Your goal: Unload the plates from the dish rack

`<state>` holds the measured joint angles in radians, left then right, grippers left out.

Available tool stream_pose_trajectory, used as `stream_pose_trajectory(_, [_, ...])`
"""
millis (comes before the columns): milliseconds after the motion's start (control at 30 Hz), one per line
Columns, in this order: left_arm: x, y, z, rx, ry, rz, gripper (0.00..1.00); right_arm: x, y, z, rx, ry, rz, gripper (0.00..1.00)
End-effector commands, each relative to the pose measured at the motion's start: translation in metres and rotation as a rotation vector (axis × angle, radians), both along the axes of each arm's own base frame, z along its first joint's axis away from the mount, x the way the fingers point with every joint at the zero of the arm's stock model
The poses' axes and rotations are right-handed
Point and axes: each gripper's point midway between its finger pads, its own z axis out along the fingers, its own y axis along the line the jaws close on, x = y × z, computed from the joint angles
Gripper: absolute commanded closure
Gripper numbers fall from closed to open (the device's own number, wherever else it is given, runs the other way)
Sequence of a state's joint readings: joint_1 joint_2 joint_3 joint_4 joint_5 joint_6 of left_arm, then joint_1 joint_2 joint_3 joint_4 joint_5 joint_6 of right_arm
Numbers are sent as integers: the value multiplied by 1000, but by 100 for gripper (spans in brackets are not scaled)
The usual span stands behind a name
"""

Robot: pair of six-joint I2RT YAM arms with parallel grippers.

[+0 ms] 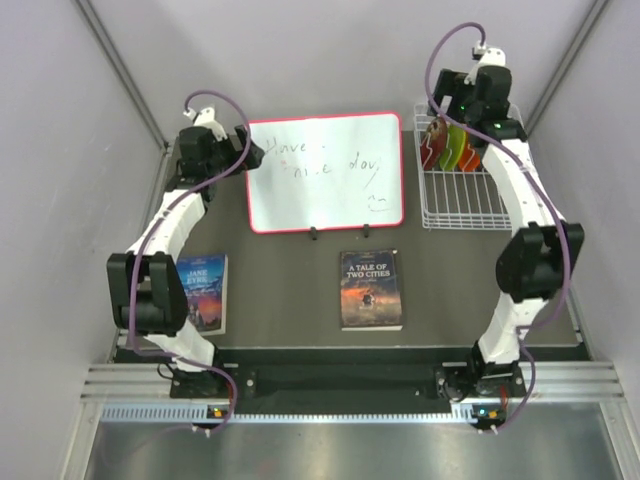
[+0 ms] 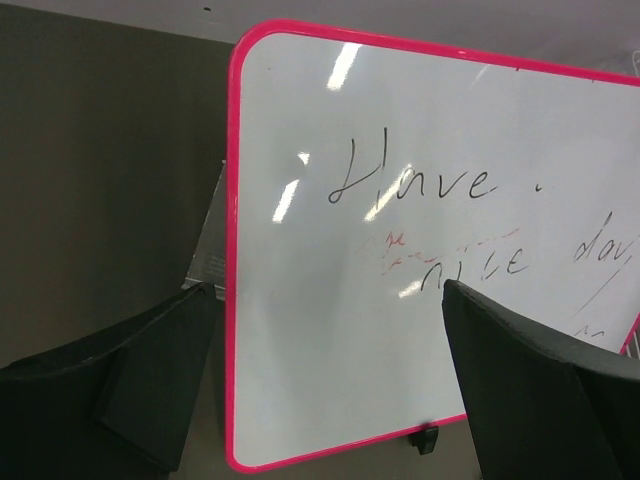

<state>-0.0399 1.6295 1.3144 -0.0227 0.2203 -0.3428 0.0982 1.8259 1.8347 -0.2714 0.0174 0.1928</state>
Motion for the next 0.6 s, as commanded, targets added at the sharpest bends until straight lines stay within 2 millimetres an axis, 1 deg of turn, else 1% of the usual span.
stream_pose_trajectory(0, [11, -2, 14, -2, -41, -23, 1, 35, 3, -10, -30, 28, -19, 2])
stream_pose_trajectory(67, [14, -4, 14, -6, -59, -33, 1, 46, 2, -25, -45, 50, -31, 7])
stream_pose_trajectory(100, [15, -6, 15, -9, -65, -42, 1, 53, 1, -36, -52, 63, -39, 8])
stream_pose_trajectory(133, [15, -6, 12, -10, -60, -47, 1, 57, -1, -41, -59, 66, -46, 10])
stream_pose_trajectory(167, [15, -7, 12, -8, -63, -54, 1, 59, -3, -45, -69, 72, -53, 14])
stream_pose_trajectory(200, [15, -7, 12, -5, -62, -56, 1, 63, -5, -58, -73, 91, -63, 17])
stream_pose_trajectory(267, [16, -8, 8, -4, -57, -61, 1, 67, -5, -66, -81, 97, -64, 17])
stream_pose_trajectory(300, [16, -8, 8, -2, -56, -61, 1, 70, -5, -77, -85, 115, -67, 17])
stream_pose_trajectory(367, [16, -8, 5, -2, -49, -64, 1, 73, -7, -87, -89, 130, -81, 17])
stream_pose_trajectory(400, [16, -8, 4, 0, -49, -63, 1, 75, -8, -99, -93, 148, -85, 18])
stream_pose_trajectory(433, [16, -8, 4, 2, -48, -62, 1, 76, -11, -103, -102, 153, -98, 18])
stream_pose_trajectory(467, [16, -8, 3, 5, -47, -63, 1, 78, -11, -107, -103, 159, -100, 21])
stream_pose_trajectory(500, [17, -7, 1, 8, -43, -59, 1, 79, -11, -115, -109, 172, -101, 30])
stream_pose_trajectory(567, [17, -6, 1, 11, -43, -58, 1, 81, -14, -124, -122, 186, -116, 32])
